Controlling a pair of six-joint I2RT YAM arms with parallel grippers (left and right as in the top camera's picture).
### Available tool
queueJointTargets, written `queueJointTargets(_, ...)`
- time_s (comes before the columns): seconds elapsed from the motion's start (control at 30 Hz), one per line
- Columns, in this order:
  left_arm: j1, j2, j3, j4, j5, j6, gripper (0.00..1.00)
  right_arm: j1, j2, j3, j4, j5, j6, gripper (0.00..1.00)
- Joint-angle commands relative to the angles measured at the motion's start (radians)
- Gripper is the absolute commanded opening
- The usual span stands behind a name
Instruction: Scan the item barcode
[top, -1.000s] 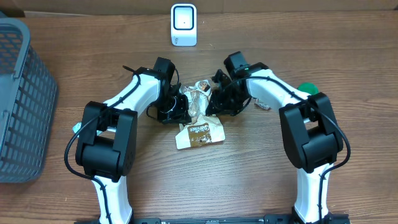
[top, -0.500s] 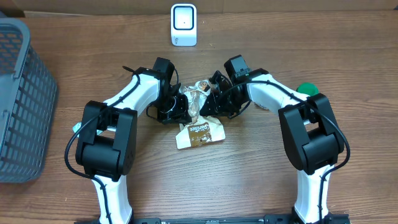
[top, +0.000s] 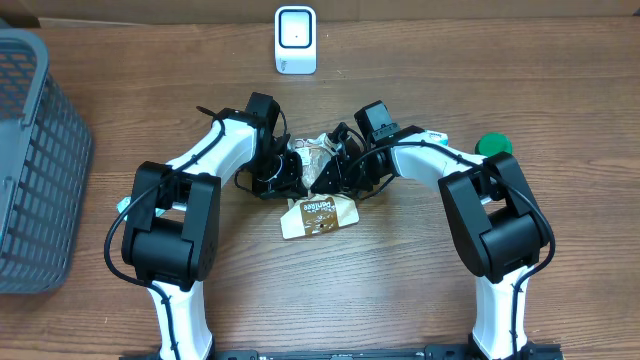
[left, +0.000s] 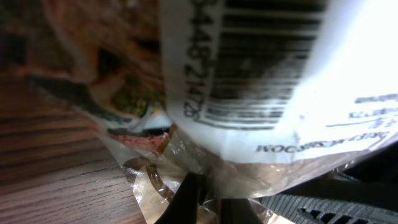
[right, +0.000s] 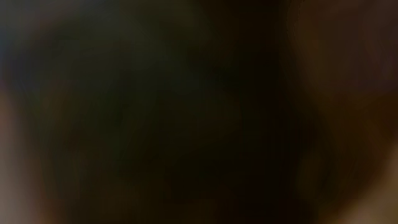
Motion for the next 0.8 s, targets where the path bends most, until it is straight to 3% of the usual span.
queueJointTargets(0.0,-0.007,0.095,-0.039,0.021,-0.131,-0.027,0.04,0.072,0.009,-0.024,0.024,-0.019,0.056,0.22)
queueJointTargets(0.17,-0.006,0.095,-0.035,0.028,-0.115,-0.028,0.04,0.095,0.009,-0.024,0.050,-0.019,0.088,0.22)
queueJointTargets(0.3,0.006,0.091,0.005,0.003,-0.090,0.006,0.04,0.097,0.009,-0.024,0.052,-0.019,0.087,0.05)
queueJointTargets(0.6,0.100,0.008,0.282,-0.254,-0.102,0.108,0.04,0.076,0.009,-0.024,0.060,-0.020,0.081,0.04)
queueJointTargets(0.77,0.181,-0.090,0.388,-0.378,-0.201,0.138,0.04,0.076,0.008,-0.023,0.060,-0.021,0.049,0.04)
